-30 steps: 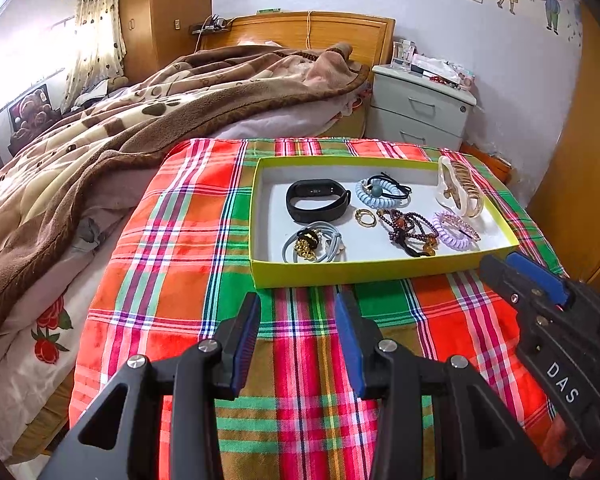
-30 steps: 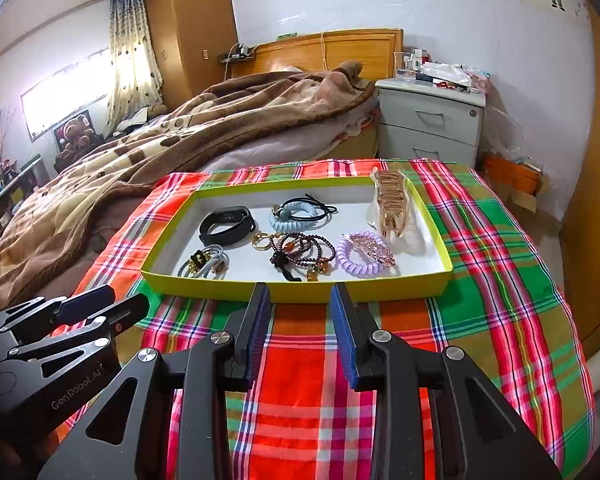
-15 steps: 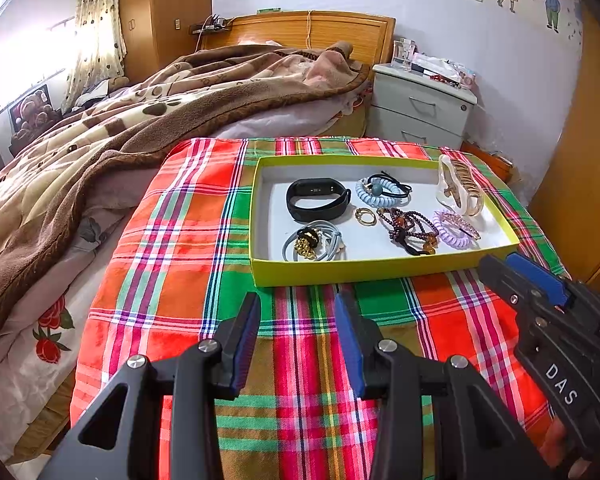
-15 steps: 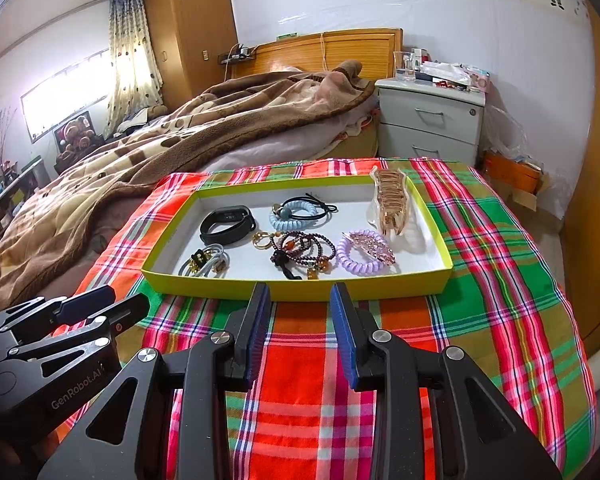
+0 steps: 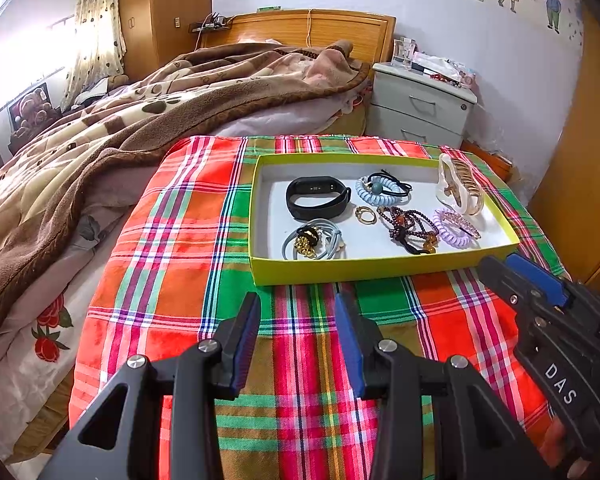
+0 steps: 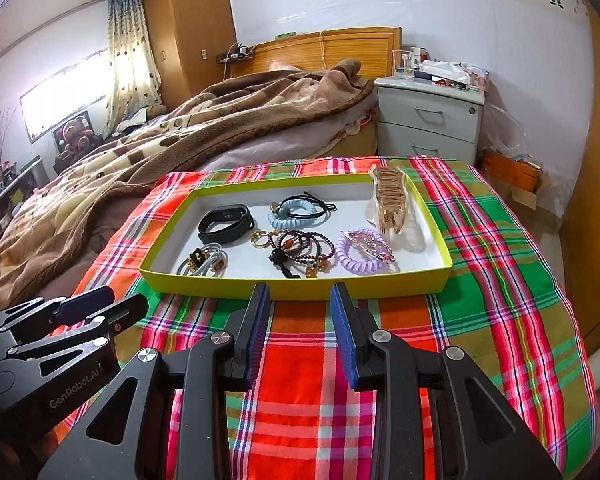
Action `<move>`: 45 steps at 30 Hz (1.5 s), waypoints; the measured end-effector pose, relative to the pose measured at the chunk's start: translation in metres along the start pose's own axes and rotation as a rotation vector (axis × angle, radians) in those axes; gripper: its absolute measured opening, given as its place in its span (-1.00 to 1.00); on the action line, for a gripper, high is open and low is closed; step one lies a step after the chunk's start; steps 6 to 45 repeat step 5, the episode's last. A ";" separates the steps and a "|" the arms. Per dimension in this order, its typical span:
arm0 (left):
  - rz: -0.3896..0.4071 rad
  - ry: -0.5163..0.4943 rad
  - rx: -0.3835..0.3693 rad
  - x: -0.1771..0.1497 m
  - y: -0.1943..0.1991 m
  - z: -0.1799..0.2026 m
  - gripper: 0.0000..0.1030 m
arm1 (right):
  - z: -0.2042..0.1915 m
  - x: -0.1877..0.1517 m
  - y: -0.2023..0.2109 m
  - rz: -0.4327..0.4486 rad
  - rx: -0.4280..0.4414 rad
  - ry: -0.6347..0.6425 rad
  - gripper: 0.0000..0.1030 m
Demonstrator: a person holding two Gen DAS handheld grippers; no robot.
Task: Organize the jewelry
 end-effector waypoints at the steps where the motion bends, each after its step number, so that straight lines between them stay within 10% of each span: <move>1: 0.001 0.000 0.000 0.000 0.000 0.000 -0.22 | 0.000 0.000 0.000 0.001 0.000 0.000 -0.37; 45: -0.001 0.005 0.002 0.000 -0.001 -0.002 -0.22 | 0.001 0.001 0.000 0.000 0.000 0.000 -0.37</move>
Point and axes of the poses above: each gripper's, at about its wrist camera, not at the fingertips, and y roughly against the way its jaws point, z to its right, x to its top, the point moved 5 cm from there along -y, roughly the way its jaws point, and after that the axes turned 8 degrees about -x, right-handed, at the moved point
